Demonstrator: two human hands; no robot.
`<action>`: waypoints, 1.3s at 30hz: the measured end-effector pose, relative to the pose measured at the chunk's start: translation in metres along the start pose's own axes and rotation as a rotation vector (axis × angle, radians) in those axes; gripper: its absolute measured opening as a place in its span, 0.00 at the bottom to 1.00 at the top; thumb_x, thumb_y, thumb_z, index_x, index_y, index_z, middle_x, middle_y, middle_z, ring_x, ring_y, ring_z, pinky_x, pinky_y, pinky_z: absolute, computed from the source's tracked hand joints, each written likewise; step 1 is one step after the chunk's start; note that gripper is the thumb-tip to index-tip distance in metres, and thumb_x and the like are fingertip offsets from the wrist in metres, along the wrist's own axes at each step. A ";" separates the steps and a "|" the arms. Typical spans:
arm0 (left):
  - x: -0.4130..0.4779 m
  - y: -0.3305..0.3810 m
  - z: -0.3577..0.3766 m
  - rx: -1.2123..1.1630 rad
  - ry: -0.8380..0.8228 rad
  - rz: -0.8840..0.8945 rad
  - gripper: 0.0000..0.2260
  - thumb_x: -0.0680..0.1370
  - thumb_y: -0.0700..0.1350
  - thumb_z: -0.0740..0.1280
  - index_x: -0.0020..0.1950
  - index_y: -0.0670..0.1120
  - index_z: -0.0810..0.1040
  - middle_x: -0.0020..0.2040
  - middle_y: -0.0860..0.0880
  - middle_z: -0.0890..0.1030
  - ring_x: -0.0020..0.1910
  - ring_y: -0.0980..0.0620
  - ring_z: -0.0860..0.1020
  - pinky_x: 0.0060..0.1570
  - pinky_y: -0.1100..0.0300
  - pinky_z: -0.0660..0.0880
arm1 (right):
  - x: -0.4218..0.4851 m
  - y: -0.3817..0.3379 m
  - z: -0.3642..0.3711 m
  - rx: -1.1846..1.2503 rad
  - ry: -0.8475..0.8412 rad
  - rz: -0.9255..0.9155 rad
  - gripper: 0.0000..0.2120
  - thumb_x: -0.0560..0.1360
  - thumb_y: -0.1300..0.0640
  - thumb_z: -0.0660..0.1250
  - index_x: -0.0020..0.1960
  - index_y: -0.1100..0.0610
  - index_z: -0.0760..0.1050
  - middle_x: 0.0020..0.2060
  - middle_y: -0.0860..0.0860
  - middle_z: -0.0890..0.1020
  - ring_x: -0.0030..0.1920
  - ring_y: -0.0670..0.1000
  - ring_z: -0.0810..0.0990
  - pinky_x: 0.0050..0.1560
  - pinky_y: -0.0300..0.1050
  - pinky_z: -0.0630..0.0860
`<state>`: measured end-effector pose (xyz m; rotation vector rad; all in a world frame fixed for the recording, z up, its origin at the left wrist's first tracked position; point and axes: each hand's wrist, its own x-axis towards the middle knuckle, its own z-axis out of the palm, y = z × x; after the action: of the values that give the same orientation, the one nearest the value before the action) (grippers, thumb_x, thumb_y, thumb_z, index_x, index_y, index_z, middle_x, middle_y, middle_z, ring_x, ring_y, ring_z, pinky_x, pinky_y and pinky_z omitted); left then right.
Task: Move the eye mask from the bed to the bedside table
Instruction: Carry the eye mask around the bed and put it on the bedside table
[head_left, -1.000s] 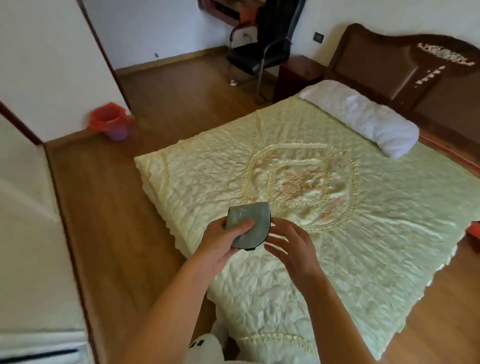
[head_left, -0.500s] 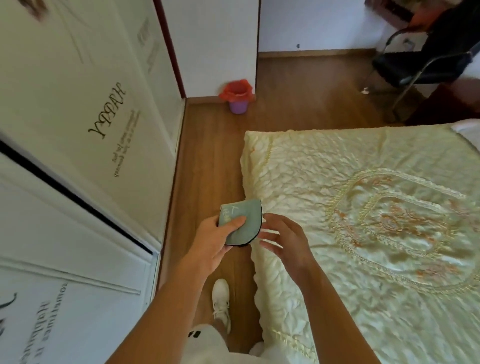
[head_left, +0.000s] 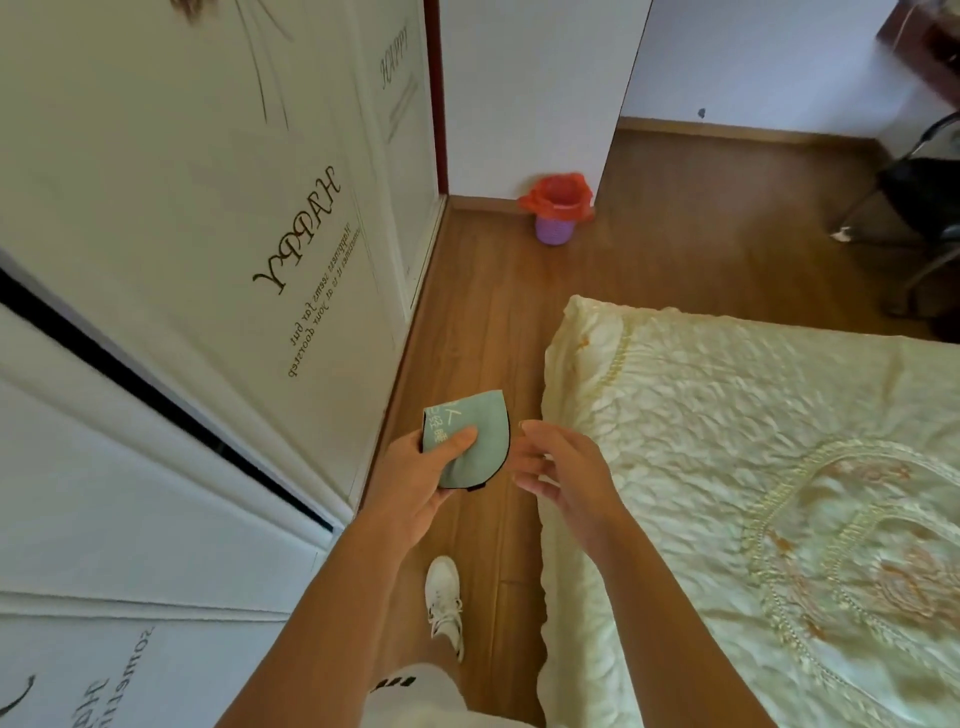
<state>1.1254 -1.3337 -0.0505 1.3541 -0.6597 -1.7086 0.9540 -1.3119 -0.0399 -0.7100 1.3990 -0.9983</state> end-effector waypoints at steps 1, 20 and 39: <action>0.019 0.013 -0.001 -0.006 -0.006 0.001 0.09 0.74 0.40 0.72 0.54 0.46 0.81 0.48 0.48 0.87 0.48 0.49 0.85 0.44 0.54 0.83 | 0.019 -0.012 0.006 -0.011 -0.007 -0.011 0.08 0.78 0.51 0.68 0.47 0.55 0.81 0.40 0.52 0.83 0.42 0.50 0.82 0.50 0.46 0.82; 0.303 0.185 0.047 0.125 -0.092 0.014 0.13 0.74 0.41 0.73 0.57 0.44 0.80 0.52 0.46 0.86 0.52 0.47 0.84 0.48 0.53 0.82 | 0.298 -0.152 0.042 0.045 0.038 -0.008 0.12 0.78 0.50 0.67 0.57 0.56 0.82 0.38 0.46 0.87 0.44 0.48 0.86 0.47 0.45 0.80; 0.605 0.335 0.231 0.144 -0.102 0.022 0.20 0.74 0.44 0.73 0.65 0.44 0.77 0.58 0.44 0.83 0.57 0.46 0.82 0.48 0.53 0.81 | 0.622 -0.338 -0.052 0.042 0.044 -0.018 0.14 0.77 0.47 0.69 0.57 0.55 0.83 0.46 0.52 0.88 0.51 0.56 0.86 0.55 0.54 0.83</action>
<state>0.9602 -2.0436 -0.0262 1.3594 -0.8665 -1.7491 0.7932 -2.0034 -0.0300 -0.6743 1.4077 -1.0593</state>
